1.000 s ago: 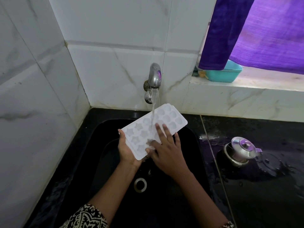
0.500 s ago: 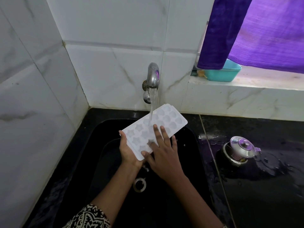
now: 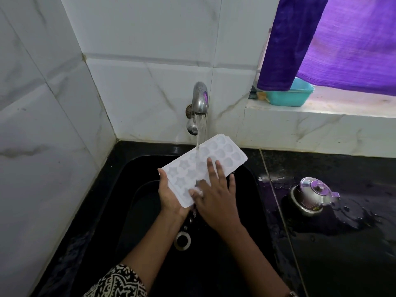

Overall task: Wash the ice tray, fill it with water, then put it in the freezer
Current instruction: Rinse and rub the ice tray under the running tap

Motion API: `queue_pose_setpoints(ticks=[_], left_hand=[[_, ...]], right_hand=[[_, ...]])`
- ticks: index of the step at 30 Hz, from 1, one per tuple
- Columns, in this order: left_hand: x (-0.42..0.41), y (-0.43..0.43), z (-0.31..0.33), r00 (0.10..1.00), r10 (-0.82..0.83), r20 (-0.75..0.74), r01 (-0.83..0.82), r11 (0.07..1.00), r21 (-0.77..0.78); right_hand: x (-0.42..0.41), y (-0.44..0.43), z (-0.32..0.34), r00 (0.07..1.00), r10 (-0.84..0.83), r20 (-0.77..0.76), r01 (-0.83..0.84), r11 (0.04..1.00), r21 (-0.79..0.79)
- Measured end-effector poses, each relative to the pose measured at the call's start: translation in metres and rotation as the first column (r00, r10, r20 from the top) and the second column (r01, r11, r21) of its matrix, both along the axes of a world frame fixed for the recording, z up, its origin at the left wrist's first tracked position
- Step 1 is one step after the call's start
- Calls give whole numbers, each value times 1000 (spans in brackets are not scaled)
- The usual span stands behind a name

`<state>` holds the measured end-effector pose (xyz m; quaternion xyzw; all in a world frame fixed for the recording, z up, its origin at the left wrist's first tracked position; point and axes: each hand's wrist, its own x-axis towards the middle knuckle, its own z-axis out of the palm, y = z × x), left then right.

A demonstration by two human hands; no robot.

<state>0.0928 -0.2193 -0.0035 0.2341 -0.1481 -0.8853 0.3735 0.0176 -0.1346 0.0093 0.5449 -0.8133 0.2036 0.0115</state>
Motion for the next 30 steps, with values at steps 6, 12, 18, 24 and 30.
queue_pose_setpoints(ticks=[6,12,18,24,30], left_hand=[[4,-3,-3,1000,-22,4,22,1000,3],[10,5,-7,1000,3,-13,-3,1000,0],[3,12,-6,997,-75,-9,75,997,29],[-8,15,3,984,-175,24,174,983,53],[-20,16,12,987,-161,-3,161,985,58]], right_hand=[[-6,12,-3,993,84,80,-91,993,78],[-15,31,4,960,-4,280,33,994,-101],[-17,33,3,969,-2,248,20,997,-70],[-14,11,12,988,65,138,-55,996,-75],[-12,-26,19,992,123,25,-123,992,-13]])
